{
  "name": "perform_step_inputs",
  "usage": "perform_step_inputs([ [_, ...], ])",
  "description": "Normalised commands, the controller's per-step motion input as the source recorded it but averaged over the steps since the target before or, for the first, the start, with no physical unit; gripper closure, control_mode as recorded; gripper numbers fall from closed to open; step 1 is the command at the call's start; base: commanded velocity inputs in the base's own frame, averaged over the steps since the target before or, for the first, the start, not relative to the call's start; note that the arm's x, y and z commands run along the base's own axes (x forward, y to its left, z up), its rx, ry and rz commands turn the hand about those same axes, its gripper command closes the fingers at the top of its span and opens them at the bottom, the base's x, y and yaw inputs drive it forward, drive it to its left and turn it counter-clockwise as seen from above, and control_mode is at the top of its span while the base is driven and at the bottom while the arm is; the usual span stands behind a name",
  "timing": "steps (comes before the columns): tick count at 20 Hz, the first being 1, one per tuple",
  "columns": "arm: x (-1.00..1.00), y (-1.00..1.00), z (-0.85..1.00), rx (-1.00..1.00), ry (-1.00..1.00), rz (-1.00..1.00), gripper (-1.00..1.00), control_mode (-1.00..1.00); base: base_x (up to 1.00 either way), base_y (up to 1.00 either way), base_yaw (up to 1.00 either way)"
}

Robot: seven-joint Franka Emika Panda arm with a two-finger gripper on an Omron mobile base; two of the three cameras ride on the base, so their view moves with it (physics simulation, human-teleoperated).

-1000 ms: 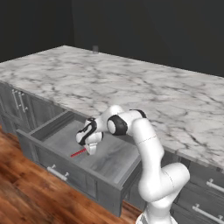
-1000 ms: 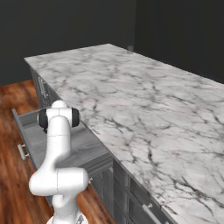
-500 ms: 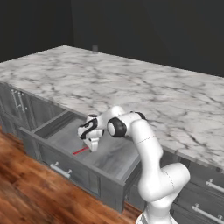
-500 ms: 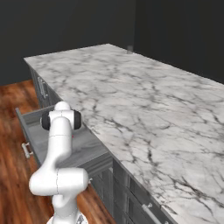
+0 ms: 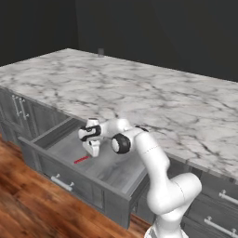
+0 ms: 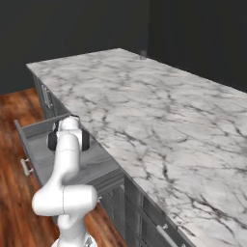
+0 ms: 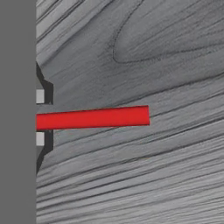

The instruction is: Take a straw from the drawer in front and place it inside the glass cup on the dining counter.

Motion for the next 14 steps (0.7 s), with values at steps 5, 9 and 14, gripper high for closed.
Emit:
perform_step_inputs([
  [5,-0.12,0.0,-0.24,-0.06,0.11,0.0,1.0,-1.0,0.0,0.0,0.0],
  [9,-0.43,0.01,0.0,-0.02,0.02,0.0,1.0,-1.0,0.0,0.0,0.0],
  [14,-0.7,0.01,0.45,0.0,-0.02,0.0,1.0,-1.0,0.0,0.0,0.0],
])
